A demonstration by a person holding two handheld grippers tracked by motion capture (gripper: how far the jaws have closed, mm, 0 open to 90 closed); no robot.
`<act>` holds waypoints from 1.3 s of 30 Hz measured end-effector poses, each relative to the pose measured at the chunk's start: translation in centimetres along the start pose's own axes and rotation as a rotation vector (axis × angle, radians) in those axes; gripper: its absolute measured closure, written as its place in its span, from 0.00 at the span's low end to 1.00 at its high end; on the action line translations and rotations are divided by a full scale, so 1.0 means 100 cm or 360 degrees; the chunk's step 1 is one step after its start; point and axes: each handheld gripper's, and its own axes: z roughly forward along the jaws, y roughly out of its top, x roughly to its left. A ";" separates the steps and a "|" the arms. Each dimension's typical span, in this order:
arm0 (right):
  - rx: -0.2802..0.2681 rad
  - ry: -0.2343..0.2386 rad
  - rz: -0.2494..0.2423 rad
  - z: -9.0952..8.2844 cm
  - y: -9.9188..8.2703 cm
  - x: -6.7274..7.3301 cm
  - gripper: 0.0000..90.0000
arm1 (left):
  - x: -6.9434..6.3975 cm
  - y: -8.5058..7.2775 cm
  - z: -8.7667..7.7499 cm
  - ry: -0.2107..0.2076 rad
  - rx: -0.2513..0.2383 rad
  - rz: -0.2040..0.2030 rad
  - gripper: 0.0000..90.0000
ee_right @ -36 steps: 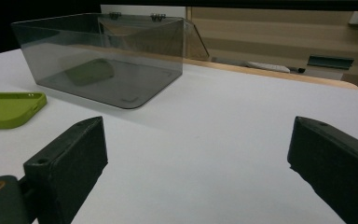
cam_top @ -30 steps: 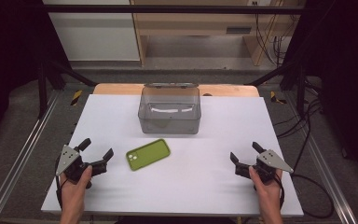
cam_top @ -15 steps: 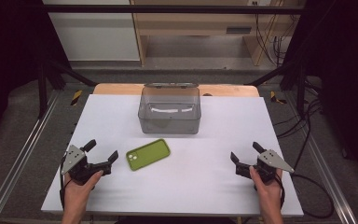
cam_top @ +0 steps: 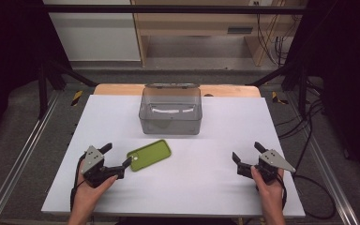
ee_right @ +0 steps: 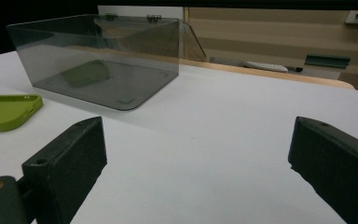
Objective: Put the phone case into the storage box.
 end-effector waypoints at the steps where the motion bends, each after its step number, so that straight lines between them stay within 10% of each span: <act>1: 0.0003 0.0001 0.0000 0.000 0.000 0.000 0.05 | -0.002 0.000 0.002 0.0006 0.0033 0.0009 0.14; 16: 0.0014 -0.0008 -0.0006 -0.001 -0.001 0.001 0.05 | -0.021 0.003 0.057 -0.0135 0.0555 0.0140 1.00; 39: -0.0001 -0.0012 -0.0002 -0.004 0.001 0.000 0.05 | -0.028 -0.005 0.019 -0.0171 0.0835 0.0016 1.00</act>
